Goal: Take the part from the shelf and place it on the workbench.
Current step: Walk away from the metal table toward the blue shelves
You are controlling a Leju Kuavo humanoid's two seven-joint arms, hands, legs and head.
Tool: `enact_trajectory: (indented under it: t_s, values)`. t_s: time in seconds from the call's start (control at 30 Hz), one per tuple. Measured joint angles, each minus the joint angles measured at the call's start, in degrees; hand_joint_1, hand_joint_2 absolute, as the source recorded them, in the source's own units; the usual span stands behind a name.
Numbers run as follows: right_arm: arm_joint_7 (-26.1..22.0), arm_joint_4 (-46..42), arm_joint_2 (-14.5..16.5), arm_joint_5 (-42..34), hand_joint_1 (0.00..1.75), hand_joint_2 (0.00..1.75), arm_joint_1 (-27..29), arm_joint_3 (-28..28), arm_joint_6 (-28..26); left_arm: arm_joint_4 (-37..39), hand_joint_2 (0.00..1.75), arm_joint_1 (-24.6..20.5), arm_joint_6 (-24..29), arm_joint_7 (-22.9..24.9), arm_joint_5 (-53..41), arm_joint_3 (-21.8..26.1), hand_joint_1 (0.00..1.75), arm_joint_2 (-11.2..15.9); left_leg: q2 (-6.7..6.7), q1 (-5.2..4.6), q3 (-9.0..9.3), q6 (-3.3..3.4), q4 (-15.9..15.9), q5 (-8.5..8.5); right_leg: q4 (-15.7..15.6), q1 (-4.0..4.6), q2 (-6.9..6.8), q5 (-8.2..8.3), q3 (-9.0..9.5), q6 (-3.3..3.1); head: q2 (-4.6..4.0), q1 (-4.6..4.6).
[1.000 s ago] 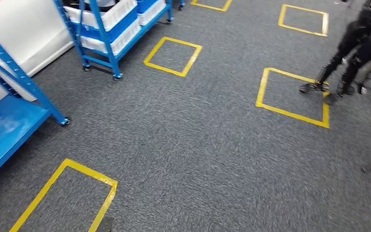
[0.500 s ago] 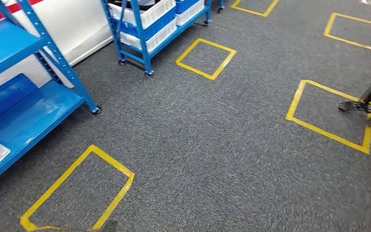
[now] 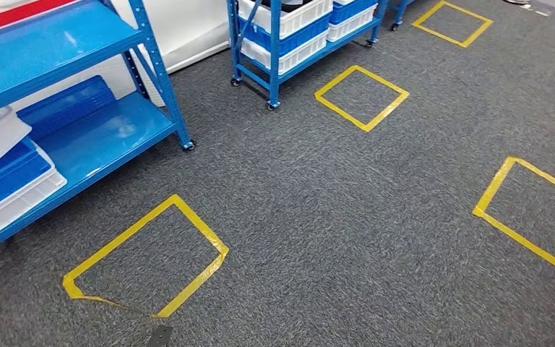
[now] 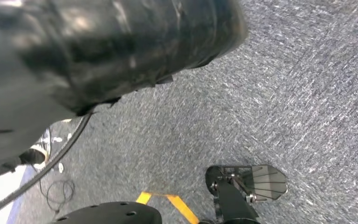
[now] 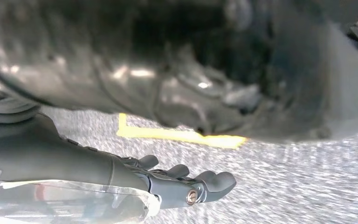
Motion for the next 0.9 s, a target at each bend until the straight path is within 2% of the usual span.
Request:
enact_trajectory:
  t_s: [0.03, 0.07, 0.1, 0.13, 0.17, 0.23, 0.27, 0.3, 0.37, 0.4, 0.47, 0.5, 0.53, 0.57, 0.6, 0.63, 0.67, 0.73, 0.77, 0.8, 0.83, 0.87, 0.9]
  values:
    - [-0.1, 0.0, 0.0, 0.1, 0.00, 0.00, 0.1, 0.0, 0.2, 0.0, 0.00, -0.1, -0.1, 0.4, -0.1, 0.0, 0.00, 0.0, -0.71, -0.04, -0.01, 0.17, 0.0, -0.01, 3.9, 0.01, 0.93, -1.57, -2.03, 0.00, 0.00, 0.09]
    - [-0.1, 0.0, -0.1, 0.1, 0.00, 0.00, 0.2, 0.0, 0.4, 0.0, 0.00, -0.1, -0.1, 0.7, -0.2, 0.0, 0.00, 0.0, -1.52, -0.09, 0.01, 0.28, 0.1, -0.03, 7.1, 0.02, 1.34, -2.42, -3.85, 0.01, 0.00, 0.11]
    - [-0.1, 0.0, -0.1, 0.2, 0.00, 0.00, 0.4, 0.0, 0.5, 0.0, 0.00, 0.0, -0.2, 1.0, -0.2, 0.0, 0.00, -0.1, -2.36, -0.13, 0.04, 0.32, 0.1, -0.07, 8.5, 0.02, 1.51, -2.17, -4.92, 0.00, 0.00, 0.11]
    - [0.0, 0.0, -0.1, 0.3, 0.00, 0.00, 0.5, 0.1, 0.5, 0.0, 0.00, 0.1, -0.2, 1.1, -0.3, 0.0, 0.00, -0.1, -3.24, -0.14, 0.07, 0.30, 0.2, -0.12, 7.7, -0.01, 1.62, -0.77, -5.00, -0.05, 0.00, 0.10]
    - [0.0, 0.0, -0.1, 0.3, 0.00, 0.00, 0.5, 0.1, 0.5, 0.0, 0.00, 0.2, -0.2, 1.1, -0.3, 0.0, 0.00, -0.1, -4.13, -0.12, 0.11, 0.23, 0.4, -0.18, 4.9, -0.06, 2.05, 1.52, -4.11, -0.15, 0.00, 0.11]
    - [0.0, 0.0, -0.2, 0.3, 0.00, 0.00, 0.5, 0.1, 0.4, 0.0, 0.00, 0.2, -0.3, 1.2, -0.3, 0.0, 0.00, -0.1, -5.70, -0.12, -0.09, -0.10, 0.9, -0.39, -2.3, -0.29, 4.65, 5.29, -1.59, -0.47, 0.00, 0.10]
    - [0.0, 0.1, -0.3, 0.4, 0.00, 0.00, 0.5, 0.1, 0.3, 0.0, 0.00, 0.2, -0.3, 1.2, -0.3, 0.0, 0.00, -0.1, -6.44, -0.11, -0.31, -0.38, 1.1, -0.43, -4.6, -0.34, 5.84, 6.12, -0.77, -0.61, 0.00, 0.09]
    - [0.0, 0.1, -0.3, 0.4, 0.00, 0.00, 0.5, 0.1, 0.3, 0.0, 0.00, 0.2, -0.4, 1.2, -0.3, 0.0, 0.00, -0.2, -7.06, -0.08, -0.55, -0.71, 1.2, -0.43, -5.5, -0.29, 6.54, 6.17, -0.45, -0.74, 0.00, 0.08]
    - [0.0, 0.1, -0.3, 0.4, 0.00, 0.00, 0.4, 0.1, 0.2, 0.0, 0.00, 0.3, -0.4, 1.2, -0.4, 0.0, 0.00, -0.1, -8.30, 0.05, -0.87, -1.45, 1.0, -0.17, -5.7, -0.15, 5.72, 6.17, -0.21, -1.16, 0.00, 0.05]
    - [0.0, 0.1, -0.4, 0.4, 0.00, 0.00, 0.3, 0.1, 0.1, 0.0, 0.00, 0.4, -0.4, 1.2, -0.4, 0.0, 0.00, -0.1, -7.86, 0.04, -1.02, -1.75, 1.2, -0.26, -6.0, -0.20, 5.05, 6.31, 0.05, -1.51, 0.00, 0.04]
    - [0.2, 0.1, -0.4, 0.4, 0.00, 0.00, 0.3, 0.1, 0.1, 0.0, 0.00, 0.4, -0.4, 1.2, -0.5, 0.0, 0.00, -0.1, -4.97, -0.08, -2.49, -2.27, 4.2, -2.00, -6.5, -0.37, 3.55, 6.59, 0.55, -2.28, 0.00, -0.34]
    - [0.3, 0.1, -0.4, 0.4, 0.00, 0.00, 0.3, 0.1, 0.0, 0.0, 0.00, 0.3, -0.4, 1.2, -0.5, 0.0, 0.00, -0.1, -3.03, -0.07, -3.96, -2.47, 7.3, -3.61, -6.6, -0.24, 2.69, 6.59, 0.67, -2.55, 0.00, -0.54]
    - [0.4, 0.1, -0.4, 0.4, 0.00, 0.00, 0.4, 0.1, 0.0, 0.0, 0.00, 0.2, -0.5, 1.1, -0.5, 0.0, 0.00, -0.1, -1.87, 0.01, -5.82, -2.67, 11.1, -5.31, -6.6, -0.12, 1.82, 6.52, 0.70, -2.77, 0.00, -0.71]
    - [0.4, 0.1, -0.4, 0.3, 0.00, 0.00, 0.4, 0.1, 0.0, 0.0, 0.00, 0.2, -0.6, 1.0, -0.5, 0.0, 0.00, -0.1, -1.35, 0.13, -7.54, -2.85, 14.5, -6.53, -6.6, -0.01, 0.92, 6.41, 0.72, -2.89, 0.00, -0.70]
    - [0.4, 0.1, -0.4, 0.3, 0.00, 0.00, 0.5, 0.1, 0.0, 0.0, 0.00, 0.2, -0.7, 1.0, -0.5, 0.0, 0.00, -0.1, -1.08, 0.22, -8.53, -2.98, 16.4, -6.85, -6.5, 0.04, 0.07, 6.31, 0.76, -2.95, 0.00, -0.72]
    - [0.4, 0.1, -0.4, 0.3, 0.00, 0.00, 0.5, 0.1, -0.1, 0.0, 0.00, 0.2, -0.8, 1.0, -0.5, 0.0, 0.00, -0.1, -0.85, 0.29, -8.46, -3.06, 16.2, -6.15, -6.5, 0.05, -0.71, 6.20, 0.82, -2.93, 0.00, -0.72]
    - [0.4, 0.1, -0.4, 0.3, 0.00, 0.00, 0.4, 0.1, -0.1, 0.0, 0.00, 0.3, -0.8, 1.0, -0.5, 0.0, 0.00, -0.1, -0.48, 0.33, -7.23, -3.06, 13.9, -4.59, -6.5, 0.04, -1.45, 6.06, 0.94, -2.85, 0.00, -0.73]
    - [0.4, 0.1, -0.4, 0.3, 0.00, 0.00, 0.4, 0.2, -0.1, 0.0, 0.00, 0.2, -0.8, 0.9, -0.5, 0.0, 0.00, -0.1, 1.71, 0.12, -3.06, -2.71, 6.2, -1.40, -6.4, 0.18, -2.72, 5.68, 1.36, -2.45, 0.00, -0.75]
    - [0.5, 0.1, -0.4, 0.3, 0.00, 0.00, 0.4, 0.2, -0.2, 0.0, 0.00, 0.1, -0.8, 0.9, -0.5, 0.0, 0.00, -0.1, 2.69, -0.09, -1.47, -2.35, 3.3, -0.59, -6.4, 0.32, -3.26, 5.48, 1.55, -2.15, 0.00, -0.71]
    - [0.5, 0.1, -0.4, 0.3, 0.00, 0.00, 0.3, 0.2, -0.3, 0.0, 0.00, 0.0, -0.9, 0.9, -0.5, 0.0, 0.00, -0.1, 3.32, -0.30, -0.64, -1.99, 1.7, -0.37, -6.4, 0.47, -3.74, 5.32, 1.75, -1.83, 0.00, -0.64]
    - [0.7, 0.1, -0.4, 0.4, 0.00, 0.00, 0.2, 0.3, -0.5, 0.0, 0.00, 0.0, -0.9, 1.0, -0.5, 0.0, 0.00, -0.1, 3.34, -0.54, -0.50, -1.65, 1.3, -0.55, -6.5, 0.63, -4.22, 5.22, 1.92, -1.52, 0.00, -0.57]
    - [0.8, 0.1, -0.3, 0.4, 0.00, 0.00, 0.1, 0.4, -0.8, 0.0, 0.00, 0.1, -0.9, 1.1, -0.5, 0.0, 0.00, -0.1, 2.60, -0.53, -0.47, -1.32, 1.1, -0.43, -6.7, 0.65, -4.72, 5.14, 2.17, -1.20, 0.00, -0.51]
    - [1.0, 0.0, -0.2, 0.4, 0.00, 0.00, 0.0, 0.4, -1.0, 0.0, 0.00, 0.2, -0.9, 1.3, -0.6, 0.0, 0.00, 0.0, 2.03, -0.44, -0.35, -1.02, 0.8, -0.31, -6.6, 0.54, -4.61, 4.94, 2.37, -0.86, 0.00, -0.49]
